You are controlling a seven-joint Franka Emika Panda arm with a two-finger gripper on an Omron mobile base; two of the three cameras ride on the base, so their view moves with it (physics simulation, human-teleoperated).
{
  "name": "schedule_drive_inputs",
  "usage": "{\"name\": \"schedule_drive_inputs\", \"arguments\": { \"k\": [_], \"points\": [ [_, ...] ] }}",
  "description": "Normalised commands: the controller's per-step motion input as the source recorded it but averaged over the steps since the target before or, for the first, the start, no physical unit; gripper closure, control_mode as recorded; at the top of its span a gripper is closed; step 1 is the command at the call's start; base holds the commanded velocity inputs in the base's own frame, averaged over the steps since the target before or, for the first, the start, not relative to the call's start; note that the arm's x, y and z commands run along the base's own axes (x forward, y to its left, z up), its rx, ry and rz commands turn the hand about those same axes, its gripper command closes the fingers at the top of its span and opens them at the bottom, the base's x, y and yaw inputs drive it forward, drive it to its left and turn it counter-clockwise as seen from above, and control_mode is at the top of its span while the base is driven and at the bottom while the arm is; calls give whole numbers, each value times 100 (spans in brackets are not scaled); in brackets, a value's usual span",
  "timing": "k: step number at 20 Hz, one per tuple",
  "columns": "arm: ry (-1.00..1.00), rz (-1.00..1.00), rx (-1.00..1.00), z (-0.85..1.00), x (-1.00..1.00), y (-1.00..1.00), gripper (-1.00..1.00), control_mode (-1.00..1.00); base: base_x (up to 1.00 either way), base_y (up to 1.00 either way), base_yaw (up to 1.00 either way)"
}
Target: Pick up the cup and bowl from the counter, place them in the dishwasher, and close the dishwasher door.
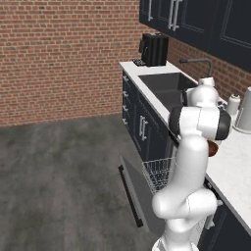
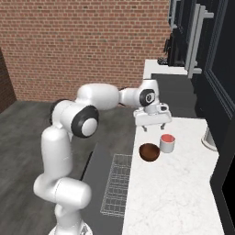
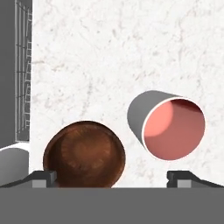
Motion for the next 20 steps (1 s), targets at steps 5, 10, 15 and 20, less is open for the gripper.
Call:
{"name": "schedule_drive_inputs", "arguments": {
  "k": [5,10,15,20],
  "points": [
    [-5,0,0,-17,22,-22,-100,-100,0,0,0],
    [-7,0,1,-22,20,-22,-100,-100,0,0,0],
    [-1,0,0,-13,5,-14,-100,-100,0,0,0],
    [0,0,0,-11,7,-8,-100,-100,0,0,0]
  ]
}}
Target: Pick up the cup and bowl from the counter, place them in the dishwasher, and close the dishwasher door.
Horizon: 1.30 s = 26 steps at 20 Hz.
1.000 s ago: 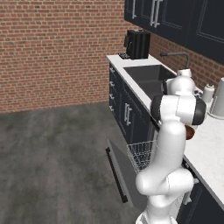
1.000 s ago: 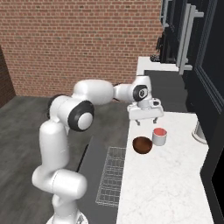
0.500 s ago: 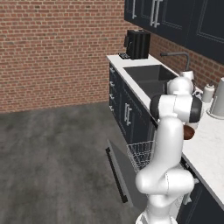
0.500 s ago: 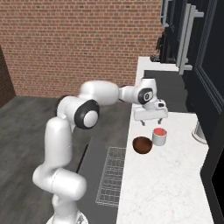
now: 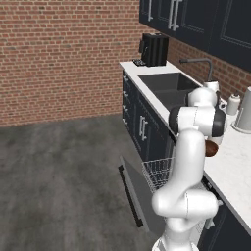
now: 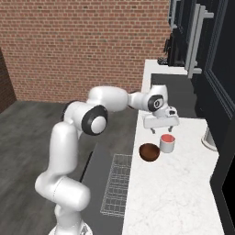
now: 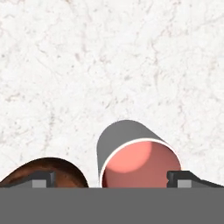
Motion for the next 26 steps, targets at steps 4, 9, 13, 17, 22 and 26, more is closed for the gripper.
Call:
{"name": "schedule_drive_inputs", "arguments": {
  "k": [4,9,13,17,22,26],
  "points": [
    [0,0,0,-16,3,-9,-100,-100,0,0,0],
    [0,0,0,-17,0,-1,-100,-100,0,0,0],
    [0,0,0,-18,1,0,-100,-100,0,0,0],
    [0,3,0,-28,21,0,-100,-100,0,0,0],
    [0,5,0,-19,12,-8,-100,-100,0,0,0],
    [0,4,1,-12,2,-23,-100,-100,0,0,0]
  ]
}}
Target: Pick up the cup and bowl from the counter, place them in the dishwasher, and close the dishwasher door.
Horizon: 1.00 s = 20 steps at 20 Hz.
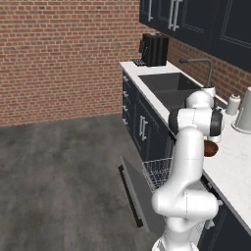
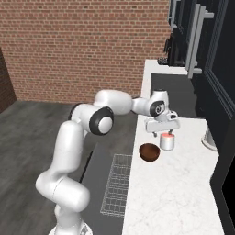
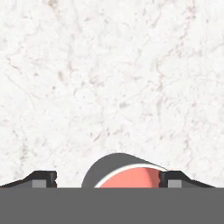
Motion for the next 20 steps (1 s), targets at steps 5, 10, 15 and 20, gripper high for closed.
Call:
{"name": "schedule_drive_inputs", "arguments": {
  "k": [5,10,15,20],
  "points": [
    [0,0,2,-15,-19,-42,-100,-100,0,0,0],
    [2,0,0,-33,-15,-16,-100,-100,0,0,0],
    [3,1,0,-47,0,3,-100,-100,0,0,0],
    [0,1,0,-31,-20,0,-100,-100,0,0,0]
  ]
}}
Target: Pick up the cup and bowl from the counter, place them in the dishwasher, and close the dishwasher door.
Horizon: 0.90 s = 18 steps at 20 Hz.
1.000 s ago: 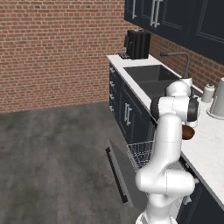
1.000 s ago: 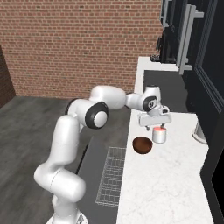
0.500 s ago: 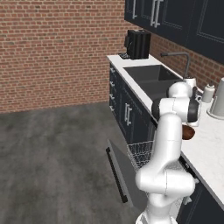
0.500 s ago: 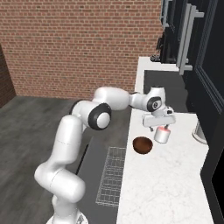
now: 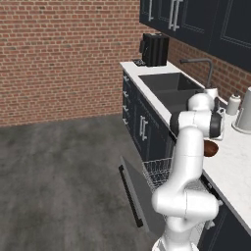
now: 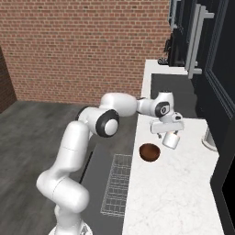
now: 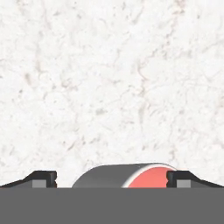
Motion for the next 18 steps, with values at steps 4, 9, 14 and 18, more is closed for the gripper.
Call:
{"name": "schedule_drive_inputs", "arguments": {
  "k": [4,9,14,18],
  "points": [
    [-1,0,1,-22,-39,7,-100,-100,0,0,0],
    [-7,0,12,-3,-53,3,-100,-100,0,0,0],
    [-7,-1,9,0,-34,29,-100,-100,0,0,0],
    [-19,0,1,0,-13,47,-100,-100,0,0,0]
  ]
}}
